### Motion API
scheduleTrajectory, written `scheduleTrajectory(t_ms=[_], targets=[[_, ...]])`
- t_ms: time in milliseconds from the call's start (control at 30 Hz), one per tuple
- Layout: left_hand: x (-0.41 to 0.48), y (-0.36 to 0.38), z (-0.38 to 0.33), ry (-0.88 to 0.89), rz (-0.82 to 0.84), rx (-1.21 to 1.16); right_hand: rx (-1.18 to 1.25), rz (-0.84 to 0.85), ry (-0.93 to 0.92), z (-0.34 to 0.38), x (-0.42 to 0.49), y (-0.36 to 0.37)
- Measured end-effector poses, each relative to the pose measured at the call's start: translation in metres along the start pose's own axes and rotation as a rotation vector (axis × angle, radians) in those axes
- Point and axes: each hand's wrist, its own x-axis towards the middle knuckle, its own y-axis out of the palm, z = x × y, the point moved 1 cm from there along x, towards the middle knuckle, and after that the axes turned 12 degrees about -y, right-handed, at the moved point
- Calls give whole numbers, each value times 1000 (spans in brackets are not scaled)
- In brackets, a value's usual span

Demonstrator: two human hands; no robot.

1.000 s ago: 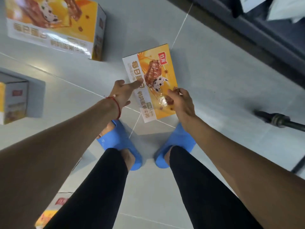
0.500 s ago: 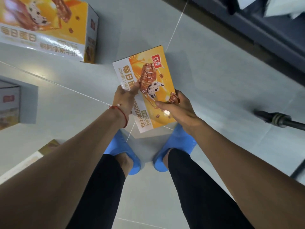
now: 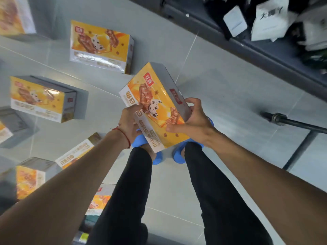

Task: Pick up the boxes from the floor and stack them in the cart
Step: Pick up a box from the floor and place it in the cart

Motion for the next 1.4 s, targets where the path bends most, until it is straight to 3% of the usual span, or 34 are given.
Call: scheduleTrajectory(t_ms=[200, 333, 467, 633, 733, 1033, 1300, 1400], targets=[[-124, -6, -31, 196, -155, -73, -252, 4, -82, 78, -88, -33], [-210, 2, -54, 368, -60, 207, -343, 14, -171, 126, -156, -59], [-291, 8, -58, 335, 17, 425, -396, -5, -239, 166, -222, -69], [-367, 0, -39, 342, 86, 440, -386, -117, -298, 201, -296, -65], [-395, -12, -23, 436, 42, 608, -349, -225, -326, 219, -344, -58], [-490, 6, 1, 696, 171, 951, -205, -658, -283, 223, -469, -35], [-544, 50, 68, 904, 277, 1018, 147, -979, -358, 176, -560, -34], [-559, 65, 111, 929, 279, 1016, 297, -999, -383, 149, -598, -40]])
